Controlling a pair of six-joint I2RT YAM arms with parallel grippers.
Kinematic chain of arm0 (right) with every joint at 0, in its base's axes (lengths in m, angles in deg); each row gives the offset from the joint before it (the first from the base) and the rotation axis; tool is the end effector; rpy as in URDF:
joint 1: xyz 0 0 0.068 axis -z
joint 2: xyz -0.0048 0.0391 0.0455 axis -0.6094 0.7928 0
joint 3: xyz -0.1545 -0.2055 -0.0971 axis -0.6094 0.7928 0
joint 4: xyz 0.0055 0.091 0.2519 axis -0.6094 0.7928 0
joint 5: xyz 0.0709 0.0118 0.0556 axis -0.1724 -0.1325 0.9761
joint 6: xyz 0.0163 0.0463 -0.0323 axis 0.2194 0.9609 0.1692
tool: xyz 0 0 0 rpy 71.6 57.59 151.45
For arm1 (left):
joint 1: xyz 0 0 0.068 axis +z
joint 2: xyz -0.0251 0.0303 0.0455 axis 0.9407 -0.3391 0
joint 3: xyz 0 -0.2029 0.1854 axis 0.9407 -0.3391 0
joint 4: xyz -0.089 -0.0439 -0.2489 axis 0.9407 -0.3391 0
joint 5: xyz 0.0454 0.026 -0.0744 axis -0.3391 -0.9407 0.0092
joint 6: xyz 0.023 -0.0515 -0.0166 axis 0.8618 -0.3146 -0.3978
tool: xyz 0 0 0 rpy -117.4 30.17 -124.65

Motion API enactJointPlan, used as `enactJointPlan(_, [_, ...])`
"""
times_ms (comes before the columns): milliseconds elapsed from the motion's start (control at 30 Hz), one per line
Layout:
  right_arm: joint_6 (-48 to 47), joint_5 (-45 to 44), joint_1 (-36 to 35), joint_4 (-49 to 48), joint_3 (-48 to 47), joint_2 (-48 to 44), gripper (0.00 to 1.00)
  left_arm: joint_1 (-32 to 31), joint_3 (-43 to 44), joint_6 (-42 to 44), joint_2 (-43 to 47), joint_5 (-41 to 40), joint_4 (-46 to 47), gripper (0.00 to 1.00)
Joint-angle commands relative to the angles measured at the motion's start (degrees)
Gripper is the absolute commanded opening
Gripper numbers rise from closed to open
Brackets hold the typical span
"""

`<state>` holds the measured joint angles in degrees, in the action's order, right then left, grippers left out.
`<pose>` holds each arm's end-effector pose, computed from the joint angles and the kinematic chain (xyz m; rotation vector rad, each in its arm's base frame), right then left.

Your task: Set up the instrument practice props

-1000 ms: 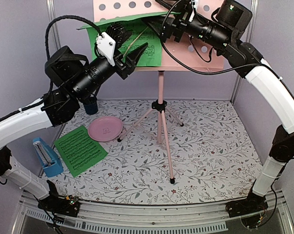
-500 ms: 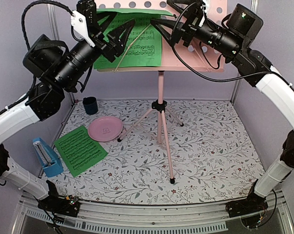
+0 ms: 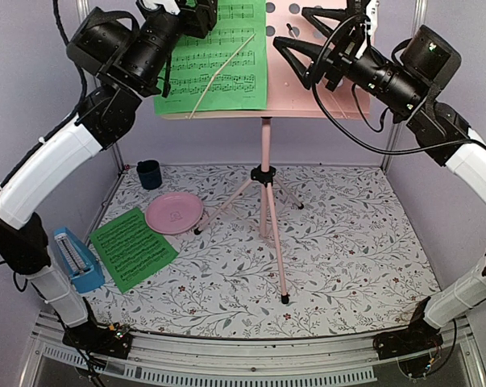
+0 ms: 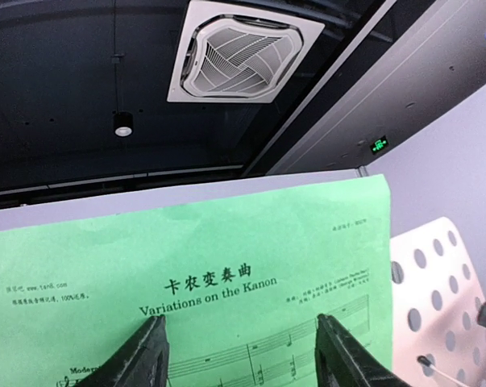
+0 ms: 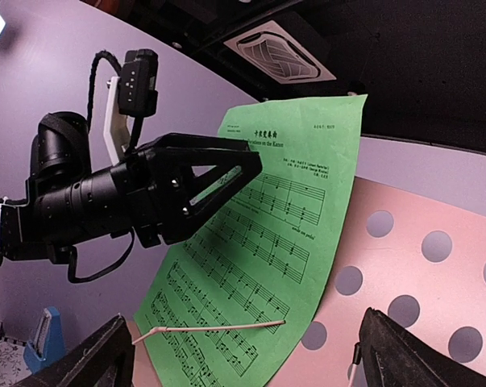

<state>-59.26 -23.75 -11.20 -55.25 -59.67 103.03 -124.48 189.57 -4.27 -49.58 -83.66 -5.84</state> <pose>0.1910 0.2348 0.5665 -0.8509 0.8170 0.5909 0.2058 -0.2649 0.6029 0.3276 0.7885 -0.2853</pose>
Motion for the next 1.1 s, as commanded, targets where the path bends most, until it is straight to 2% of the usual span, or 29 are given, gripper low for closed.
enactJointPlan(0, [1.6,-1.1,-0.3,-2.6,1.6,-2.7,0.99,1.4,8.6,4.2,-5.6,-6.3,-4.4,0.64])
enactJointPlan(100, [1.5,-1.2,-0.3,-2.6,1.9,-3.2,0.99,1.8,11.5,6.3,-7.7,-9.8,-4.9,0.66])
enactJointPlan(200, [1.3,-1.3,-0.4,-2.6,2.3,-3.6,0.99,2.9,11.7,4.7,-7.4,-10.1,-6.3,0.66])
enactJointPlan(300, [1.1,-1.3,-0.3,-2.7,2.4,-3.8,0.99,4.1,10.0,0.5,-5.4,-7.0,-8.4,0.68])
enactJointPlan(467, [1.1,-1.3,-0.3,-2.7,3.0,-4.1,0.99,4.3,2.1,-3.5,0.2,-0.3,-6.8,0.73])
enactJointPlan(567, [1.0,-1.5,-0.3,-2.5,3.4,-4.3,0.99,4.4,-1.7,-6.0,3.3,3.0,-6.6,0.80])
enactJointPlan(767, [0.6,-1.6,-0.3,-2.4,4.1,-4.5,0.99,3.8,-4.6,-8.5,7.8,7.9,-8.3,0.85])
enactJointPlan(900, [0.6,-1.7,-0.3,-2.4,4.5,-4.8,0.99,3.2,-6.5,-9.0,10.5,7.7,-8.9,0.85])
enactJointPlan(1067, [0.7,-1.8,-0.4,-1.9,5.0,-5.1,0.99,3.1,-10.9,-10.8,14.4,2.7,-8.8,0.83])
